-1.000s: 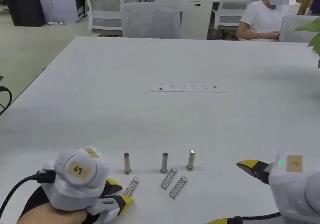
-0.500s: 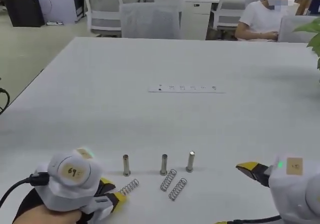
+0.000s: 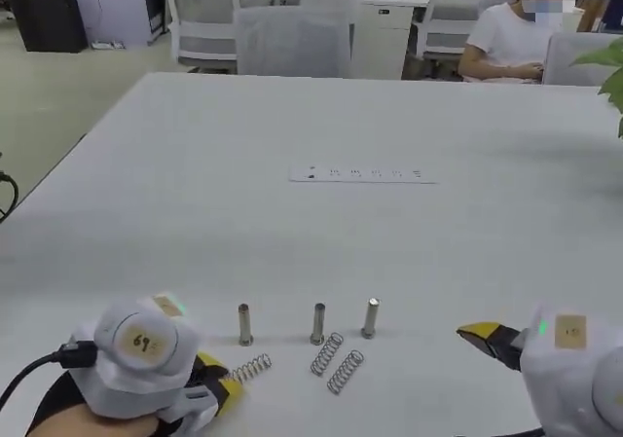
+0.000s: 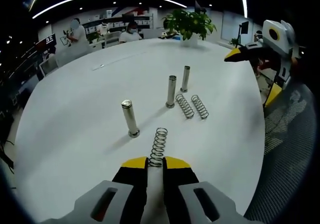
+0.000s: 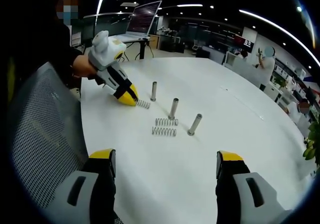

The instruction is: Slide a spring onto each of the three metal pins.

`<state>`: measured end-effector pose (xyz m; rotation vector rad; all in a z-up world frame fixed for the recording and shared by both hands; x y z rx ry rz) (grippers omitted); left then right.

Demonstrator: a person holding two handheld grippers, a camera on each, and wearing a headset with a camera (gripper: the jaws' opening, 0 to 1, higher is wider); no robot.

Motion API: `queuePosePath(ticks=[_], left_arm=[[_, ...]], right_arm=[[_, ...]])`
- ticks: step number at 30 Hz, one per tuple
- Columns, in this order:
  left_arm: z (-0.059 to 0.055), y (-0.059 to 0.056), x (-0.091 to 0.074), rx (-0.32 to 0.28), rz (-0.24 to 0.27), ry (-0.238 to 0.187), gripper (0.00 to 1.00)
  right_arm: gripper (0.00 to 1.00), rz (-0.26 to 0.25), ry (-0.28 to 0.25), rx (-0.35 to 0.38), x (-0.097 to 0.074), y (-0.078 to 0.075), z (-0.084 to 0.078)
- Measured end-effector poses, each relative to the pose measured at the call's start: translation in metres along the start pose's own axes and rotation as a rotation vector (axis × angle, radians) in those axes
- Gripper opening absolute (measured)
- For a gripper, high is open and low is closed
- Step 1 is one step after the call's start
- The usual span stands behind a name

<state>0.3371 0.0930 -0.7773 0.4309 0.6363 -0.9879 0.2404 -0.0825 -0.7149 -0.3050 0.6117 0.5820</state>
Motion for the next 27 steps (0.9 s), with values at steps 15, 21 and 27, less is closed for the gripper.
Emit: queuePosePath(ticks=[15, 21, 27], left_arm=[[0.003, 0.003, -0.005, 0.002, -0.023, -0.03, 0.03], [0.011, -0.005, -0.016, 0.008, -0.052, -0.063, 0.03], [0.025, -0.016, -0.031, 0.034, -0.086, -0.112, 0.03]], right_arm=[[0.81, 0.001, -0.007, 0.0, -0.001, 0.003, 0.002], [0.8, 0.008, -0.033, 0.021, -0.003, 0.004, 0.008], [0.76, 0.009, -0.059, 0.035, -0.006, 0.005, 0.013]])
Point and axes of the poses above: the centre of the closed fingertips' face, and the gripper's own axes: x roughly forward along the fingers, y roughly to its left, z roughly out of its top, the point moved 2 cm from there along -x, roughly backward along the fingers, and after that the axes turned 3 degrees about x, right-handed, at the moved point
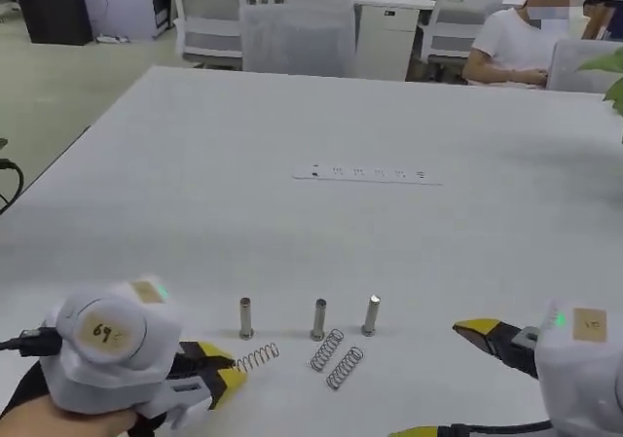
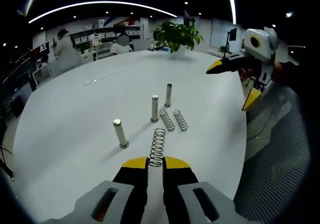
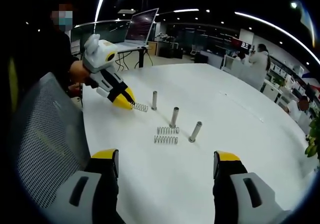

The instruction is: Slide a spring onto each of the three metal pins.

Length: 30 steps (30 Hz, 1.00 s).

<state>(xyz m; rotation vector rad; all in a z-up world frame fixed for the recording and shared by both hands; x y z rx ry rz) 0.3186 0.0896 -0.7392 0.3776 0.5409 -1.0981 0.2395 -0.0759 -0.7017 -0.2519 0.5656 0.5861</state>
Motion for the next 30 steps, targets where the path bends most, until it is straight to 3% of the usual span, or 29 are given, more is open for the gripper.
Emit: queuePosePath(ticks=[13, 25, 30], left_arm=[[0.019, -0.019, -0.025, 0.069, -0.056, -0.08, 0.03], [0.034, -0.03, -0.036, 0.118, -0.101, -0.143, 0.03], [0.042, -0.036, -0.04, 0.149, -0.111, -0.158, 0.03]], right_arm=[[0.71, 0.035, -0.023, -0.017, -0.004, 0.008, 0.012], [0.52, 0.161, -0.092, -0.025, -0.014, 0.026, 0.048], [0.45, 0.201, -0.08, -0.064, -0.014, 0.033, 0.056]])
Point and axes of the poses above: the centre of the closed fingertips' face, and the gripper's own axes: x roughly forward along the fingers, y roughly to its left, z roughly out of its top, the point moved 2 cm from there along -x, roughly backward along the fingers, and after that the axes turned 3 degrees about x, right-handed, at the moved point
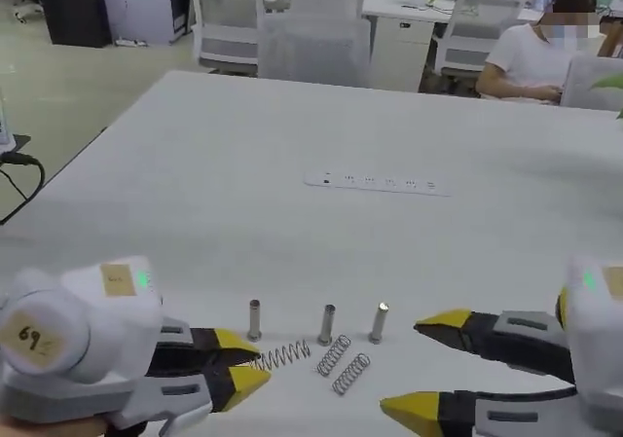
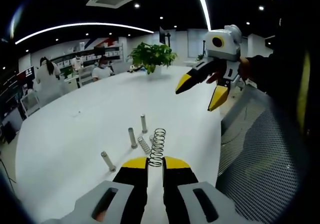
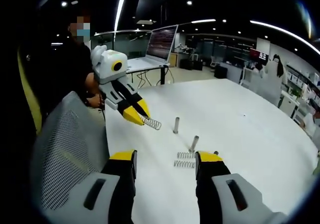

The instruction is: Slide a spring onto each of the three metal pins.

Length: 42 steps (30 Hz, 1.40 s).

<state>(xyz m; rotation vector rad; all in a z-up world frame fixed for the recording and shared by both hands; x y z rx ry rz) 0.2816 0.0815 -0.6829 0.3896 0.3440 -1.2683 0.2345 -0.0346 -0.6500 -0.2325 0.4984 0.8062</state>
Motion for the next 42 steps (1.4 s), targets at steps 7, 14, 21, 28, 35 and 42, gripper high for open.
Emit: queuePosePath(ticks=[7, 14, 21, 28, 35, 42], left_arm=[[0.014, -0.01, -0.002, 0.033, -0.031, -0.034, 0.03], [0.025, -0.02, -0.003, 0.061, -0.059, -0.053, 0.03], [0.035, -0.028, -0.002, 0.085, -0.078, -0.083, 0.03], [0.044, -0.035, -0.003, 0.099, -0.097, -0.113, 0.03], [0.052, -0.042, -0.004, 0.121, -0.114, -0.14, 0.03], [0.055, -0.043, -0.004, 0.126, -0.122, -0.157, 0.03]], right_arm=[[0.32, 0.095, -0.047, -0.002, 0.005, 0.012, 0.02], [0.28, 0.144, -0.068, 0.026, 0.011, 0.016, 0.024], [0.23, 0.178, -0.078, 0.04, 0.013, 0.019, 0.025], [0.18, 0.205, -0.099, 0.065, 0.012, 0.022, 0.028], [0.14, 0.227, -0.1, 0.073, 0.013, 0.026, 0.029], [0.12, 0.252, -0.116, 0.11, 0.011, 0.027, 0.03]])
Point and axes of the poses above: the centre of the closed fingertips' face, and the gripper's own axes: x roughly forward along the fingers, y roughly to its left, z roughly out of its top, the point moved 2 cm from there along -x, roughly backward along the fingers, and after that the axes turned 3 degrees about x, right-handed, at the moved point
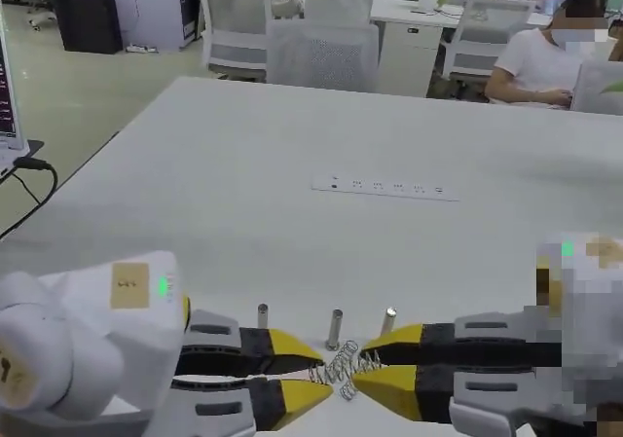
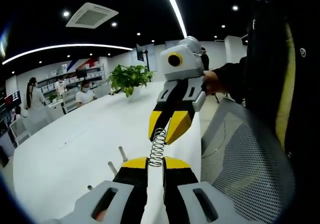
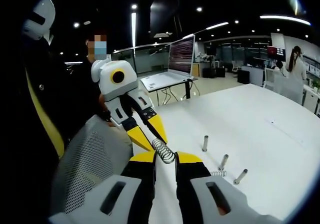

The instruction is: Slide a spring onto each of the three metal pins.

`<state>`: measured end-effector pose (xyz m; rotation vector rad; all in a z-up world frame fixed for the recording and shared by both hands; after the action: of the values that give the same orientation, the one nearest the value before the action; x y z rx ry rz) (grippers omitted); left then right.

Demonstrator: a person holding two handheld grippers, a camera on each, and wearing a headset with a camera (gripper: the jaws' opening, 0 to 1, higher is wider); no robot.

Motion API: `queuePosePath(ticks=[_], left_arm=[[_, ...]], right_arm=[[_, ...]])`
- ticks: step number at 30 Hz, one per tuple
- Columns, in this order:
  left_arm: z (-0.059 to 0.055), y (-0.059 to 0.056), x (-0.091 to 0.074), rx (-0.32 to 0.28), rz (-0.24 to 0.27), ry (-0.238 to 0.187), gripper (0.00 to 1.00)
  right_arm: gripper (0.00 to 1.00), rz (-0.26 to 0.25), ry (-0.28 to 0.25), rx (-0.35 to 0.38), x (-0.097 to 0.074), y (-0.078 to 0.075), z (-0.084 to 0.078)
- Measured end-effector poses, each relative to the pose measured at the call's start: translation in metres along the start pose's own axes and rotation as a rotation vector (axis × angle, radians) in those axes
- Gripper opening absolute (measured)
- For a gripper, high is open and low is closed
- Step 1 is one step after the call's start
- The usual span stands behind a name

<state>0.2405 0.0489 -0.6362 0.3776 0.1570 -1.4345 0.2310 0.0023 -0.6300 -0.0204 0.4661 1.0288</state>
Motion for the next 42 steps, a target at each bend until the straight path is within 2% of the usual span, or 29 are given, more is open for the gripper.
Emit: queuePosePath(ticks=[7, 14, 21, 42], left_arm=[[0.0, -0.002, 0.0, 0.01, -0.004, -0.003, 0.03], [0.001, -0.004, 0.0, 0.032, -0.013, 0.0, 0.03], [0.002, -0.006, 0.001, 0.028, -0.014, -0.006, 0.03], [0.0, -0.009, 0.002, 0.057, -0.019, 0.011, 0.03]], right_arm=[[0.11, 0.027, -0.019, 0.044, 0.0, 0.003, 0.002], [0.1, 0.053, -0.005, 0.048, 0.001, 0.009, 0.002], [0.12, 0.082, -0.007, 0.074, 0.004, 0.013, 0.003], [0.09, 0.094, 0.048, 0.058, 0.008, 0.015, 0.0]])
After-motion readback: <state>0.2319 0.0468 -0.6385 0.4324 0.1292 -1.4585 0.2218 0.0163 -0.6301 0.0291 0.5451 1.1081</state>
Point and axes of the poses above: the centre of the closed fingertips' face, and the gripper's own axes: x roughly forward along the fingers, y roughly to its left, z roughly out of its top, the point moved 2 cm from there along -x, roughly backward along the fingers, and after that the axes turned 3 degrees about x, right-handed, at the moved point
